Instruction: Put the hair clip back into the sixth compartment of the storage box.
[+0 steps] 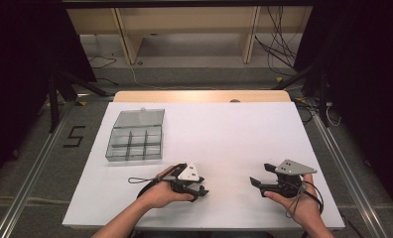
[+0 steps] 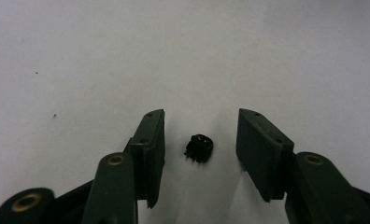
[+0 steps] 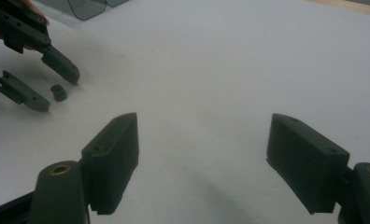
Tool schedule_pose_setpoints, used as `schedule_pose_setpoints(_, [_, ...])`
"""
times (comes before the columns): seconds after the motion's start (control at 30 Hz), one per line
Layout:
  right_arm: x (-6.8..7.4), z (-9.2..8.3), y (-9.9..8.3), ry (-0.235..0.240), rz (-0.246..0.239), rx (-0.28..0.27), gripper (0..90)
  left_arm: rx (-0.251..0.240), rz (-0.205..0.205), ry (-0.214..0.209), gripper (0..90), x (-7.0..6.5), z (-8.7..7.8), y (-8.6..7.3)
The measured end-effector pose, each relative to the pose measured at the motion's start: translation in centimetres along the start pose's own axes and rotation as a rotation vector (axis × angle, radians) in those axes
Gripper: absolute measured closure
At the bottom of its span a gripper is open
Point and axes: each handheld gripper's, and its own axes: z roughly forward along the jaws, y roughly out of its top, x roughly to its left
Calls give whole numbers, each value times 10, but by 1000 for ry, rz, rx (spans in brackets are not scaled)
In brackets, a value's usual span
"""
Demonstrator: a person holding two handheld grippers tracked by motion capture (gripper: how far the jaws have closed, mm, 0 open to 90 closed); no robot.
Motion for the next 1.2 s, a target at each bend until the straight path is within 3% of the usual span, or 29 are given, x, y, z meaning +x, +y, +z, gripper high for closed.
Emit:
schedule_pose_setpoints(0.83, [0,0,0,0,0,0,262,-11,17,6,792,-2,0,-1])
schedule_pose_setpoints(1.2, [0,0,0,-1,1,2,262,-14,4,11,798,-3,0,-1])
